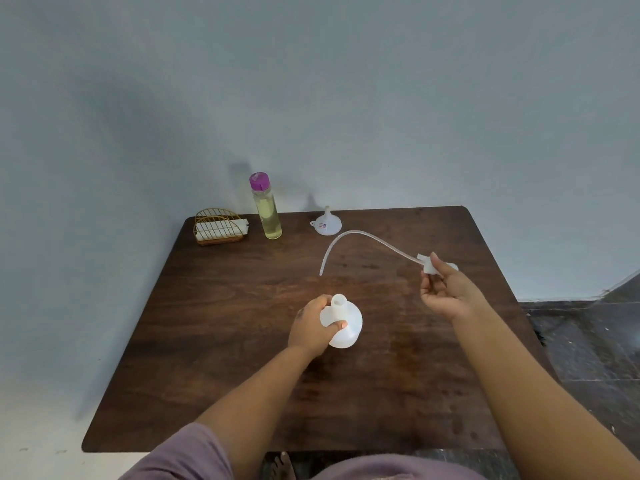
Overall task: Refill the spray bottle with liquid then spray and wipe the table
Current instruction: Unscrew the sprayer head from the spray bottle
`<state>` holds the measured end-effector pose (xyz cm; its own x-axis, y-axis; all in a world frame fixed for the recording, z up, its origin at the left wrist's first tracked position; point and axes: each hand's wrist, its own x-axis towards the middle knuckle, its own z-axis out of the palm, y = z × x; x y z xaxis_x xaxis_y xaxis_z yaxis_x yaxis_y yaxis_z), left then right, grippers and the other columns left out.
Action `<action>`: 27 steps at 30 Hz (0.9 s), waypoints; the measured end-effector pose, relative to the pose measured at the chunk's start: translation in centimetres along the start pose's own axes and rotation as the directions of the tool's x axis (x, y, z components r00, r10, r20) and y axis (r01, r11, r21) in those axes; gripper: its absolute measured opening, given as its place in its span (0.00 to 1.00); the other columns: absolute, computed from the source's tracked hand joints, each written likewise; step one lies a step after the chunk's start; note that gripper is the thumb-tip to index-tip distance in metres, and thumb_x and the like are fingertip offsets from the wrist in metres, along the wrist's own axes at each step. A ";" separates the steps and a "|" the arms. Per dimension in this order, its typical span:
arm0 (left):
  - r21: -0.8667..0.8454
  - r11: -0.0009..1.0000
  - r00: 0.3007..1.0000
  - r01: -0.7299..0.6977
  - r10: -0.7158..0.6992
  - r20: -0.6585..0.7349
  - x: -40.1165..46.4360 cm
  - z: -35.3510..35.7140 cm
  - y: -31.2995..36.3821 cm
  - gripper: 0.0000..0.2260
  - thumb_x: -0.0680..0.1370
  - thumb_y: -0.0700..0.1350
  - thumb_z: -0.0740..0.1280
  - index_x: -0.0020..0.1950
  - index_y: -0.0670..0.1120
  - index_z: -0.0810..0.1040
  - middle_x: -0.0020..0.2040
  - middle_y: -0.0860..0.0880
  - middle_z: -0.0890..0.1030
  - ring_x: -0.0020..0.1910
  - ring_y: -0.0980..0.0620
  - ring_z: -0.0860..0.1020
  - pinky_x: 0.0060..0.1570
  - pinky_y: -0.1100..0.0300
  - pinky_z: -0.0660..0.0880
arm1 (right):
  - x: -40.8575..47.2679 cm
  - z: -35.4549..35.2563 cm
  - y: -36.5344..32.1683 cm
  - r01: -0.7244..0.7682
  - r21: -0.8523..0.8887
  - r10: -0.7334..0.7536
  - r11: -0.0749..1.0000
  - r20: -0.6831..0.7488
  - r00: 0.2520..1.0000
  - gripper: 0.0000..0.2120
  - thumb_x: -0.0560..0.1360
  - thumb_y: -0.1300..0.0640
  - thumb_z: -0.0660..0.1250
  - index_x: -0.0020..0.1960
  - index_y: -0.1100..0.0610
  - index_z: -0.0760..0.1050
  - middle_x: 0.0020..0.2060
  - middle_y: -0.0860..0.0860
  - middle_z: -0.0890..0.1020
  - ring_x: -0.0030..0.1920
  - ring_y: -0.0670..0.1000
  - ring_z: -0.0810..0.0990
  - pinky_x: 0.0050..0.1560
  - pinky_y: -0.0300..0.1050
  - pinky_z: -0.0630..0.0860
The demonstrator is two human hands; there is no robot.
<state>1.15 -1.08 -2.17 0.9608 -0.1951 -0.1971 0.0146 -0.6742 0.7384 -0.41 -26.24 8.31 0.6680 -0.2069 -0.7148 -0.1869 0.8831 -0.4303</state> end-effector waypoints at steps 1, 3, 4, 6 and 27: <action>0.010 1.000 1.000 -0.007 0.007 -0.005 0.0 -0.1 0.1 0.23 0.72 0.54 0.73 0.65 0.53 0.74 0.64 0.54 0.77 0.63 0.50 0.73 0.60 0.48 0.75 | 0.3 -0.4 0.4 -0.008 0.017 0.008 1.000 -0.009 1.000 0.07 0.73 0.59 0.72 0.48 0.58 0.75 0.44 0.50 0.82 0.43 0.45 0.78 0.47 0.34 0.73; 0.030 0.999 1.000 -0.013 0.014 -0.017 0.0 -0.4 0.0 0.22 0.71 0.55 0.73 0.63 0.54 0.75 0.62 0.54 0.78 0.61 0.50 0.74 0.58 0.50 0.75 | 1.0 -1.2 1.2 -0.030 0.038 0.031 0.999 -0.028 0.999 0.10 0.73 0.60 0.72 0.52 0.59 0.76 0.45 0.51 0.82 0.45 0.45 0.79 0.49 0.35 0.74; 0.038 0.999 1.000 -0.012 0.013 -0.024 0.0 -0.6 0.1 0.21 0.70 0.55 0.73 0.62 0.54 0.75 0.61 0.55 0.78 0.60 0.50 0.75 0.57 0.50 0.75 | 1.3 -1.6 1.5 -0.045 0.046 0.047 0.998 -0.040 0.998 0.10 0.73 0.60 0.72 0.53 0.59 0.76 0.46 0.52 0.82 0.46 0.46 0.79 0.49 0.35 0.74; 0.041 0.999 0.999 -0.011 0.013 -0.034 0.0 -0.9 0.0 0.20 0.69 0.56 0.73 0.59 0.55 0.76 0.58 0.56 0.79 0.59 0.50 0.76 0.55 0.51 0.75 | 1.6 -2.4 2.0 -0.074 0.070 0.079 0.995 -0.066 0.995 0.10 0.73 0.61 0.71 0.54 0.62 0.76 0.47 0.54 0.80 0.47 0.48 0.79 0.50 0.36 0.75; 0.082 0.996 0.995 -0.028 0.036 -0.095 -0.7 -0.7 0.2 0.21 0.71 0.55 0.73 0.61 0.53 0.74 0.60 0.56 0.77 0.61 0.52 0.73 0.54 0.57 0.71 | 4.1 -8.1 6.9 -0.032 0.134 0.069 0.990 -0.283 0.957 0.07 0.72 0.67 0.71 0.47 0.65 0.74 0.52 0.57 0.77 0.56 0.54 0.78 0.58 0.45 0.77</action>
<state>0.68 -0.62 -1.46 0.9826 -0.1508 -0.1086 -0.0351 -0.7244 0.6884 -4.76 -24.38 -2.04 0.4225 -0.2561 -0.8694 -0.1095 0.9378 -0.3295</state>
